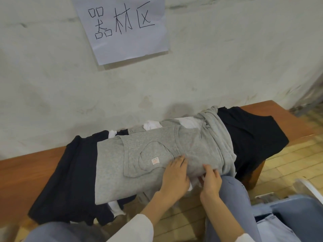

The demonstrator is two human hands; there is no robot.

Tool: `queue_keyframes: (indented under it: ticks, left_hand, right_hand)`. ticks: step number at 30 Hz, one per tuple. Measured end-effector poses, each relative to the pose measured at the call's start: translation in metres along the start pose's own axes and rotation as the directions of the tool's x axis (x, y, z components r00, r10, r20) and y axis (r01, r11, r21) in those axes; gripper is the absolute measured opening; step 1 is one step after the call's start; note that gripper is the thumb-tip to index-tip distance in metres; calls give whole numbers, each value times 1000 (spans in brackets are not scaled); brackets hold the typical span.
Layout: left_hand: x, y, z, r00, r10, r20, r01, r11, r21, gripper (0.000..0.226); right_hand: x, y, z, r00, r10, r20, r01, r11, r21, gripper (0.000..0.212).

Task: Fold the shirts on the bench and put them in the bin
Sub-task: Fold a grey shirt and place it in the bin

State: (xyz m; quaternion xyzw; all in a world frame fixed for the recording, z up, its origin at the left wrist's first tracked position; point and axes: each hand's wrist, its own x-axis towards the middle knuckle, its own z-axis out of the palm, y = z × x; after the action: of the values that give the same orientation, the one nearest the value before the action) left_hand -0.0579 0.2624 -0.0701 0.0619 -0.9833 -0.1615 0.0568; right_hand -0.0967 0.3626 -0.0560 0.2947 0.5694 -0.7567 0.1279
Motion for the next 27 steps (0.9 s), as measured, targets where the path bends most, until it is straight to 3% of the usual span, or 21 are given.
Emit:
queue_keyframes:
  ticks: [2,4,7,10,12,14,16,18,20,21,23,24,25,27]
  left_hand:
    - [4,-1,-1,977,-92,-190,65,988,-143,34]
    - [9,-5,-4,938,-192,-288,101,948,-302,20]
    - [14,-5,-16,940,-189,-284,71,922,-380,15]
    - [10,-1,-18,975,-70,-213,-13,931,-365,17]
    - [8,-4,-14,1000,-6,-24,-5,915,-403,28]
    - [6,-5,-13,993,29,118,20,919,-393,52]
    - [4,2,-12,985,-31,171,85,945,-317,82]
    - [3,11,-15,985,-122,119,154,938,-309,99]
    - [9,11,-19,972,-232,47,220,812,-540,96]
    - [14,8,-22,953,-301,47,248,678,-692,86]
    - [24,3,-34,920,-379,99,276,448,-850,57]
    - [28,0,-39,912,-385,145,309,407,-860,45]
    - [30,-2,-41,912,-368,179,333,414,-847,37]
    - [34,-6,-42,924,-322,205,352,513,-783,34]
  right_hand:
    - [-5,-9,7,996,-64,54,63,998,15,7]
    - [-7,-16,15,994,-57,93,52,997,63,4]
    - [-4,-18,20,981,63,181,-96,978,183,13]
    - [1,-16,17,968,87,237,-138,968,210,14]
    - [-3,-16,18,964,52,259,-110,970,215,9]
    - [-5,-18,18,962,-13,273,-36,984,176,18]
    - [-8,-22,24,949,-131,286,111,990,84,21]
    - [-11,-19,38,908,-242,342,273,961,-44,11]
    - [-15,-14,54,884,-297,361,351,932,-92,9]
    - [-20,-14,62,874,-322,363,375,923,-84,16]
    - [-20,-16,65,853,-271,446,322,946,-42,23]
    - [-13,-22,65,858,-200,473,236,972,-17,31]
    - [-6,-29,63,894,-157,420,163,986,22,42]
    - [17,-46,57,899,78,432,-150,980,134,69]
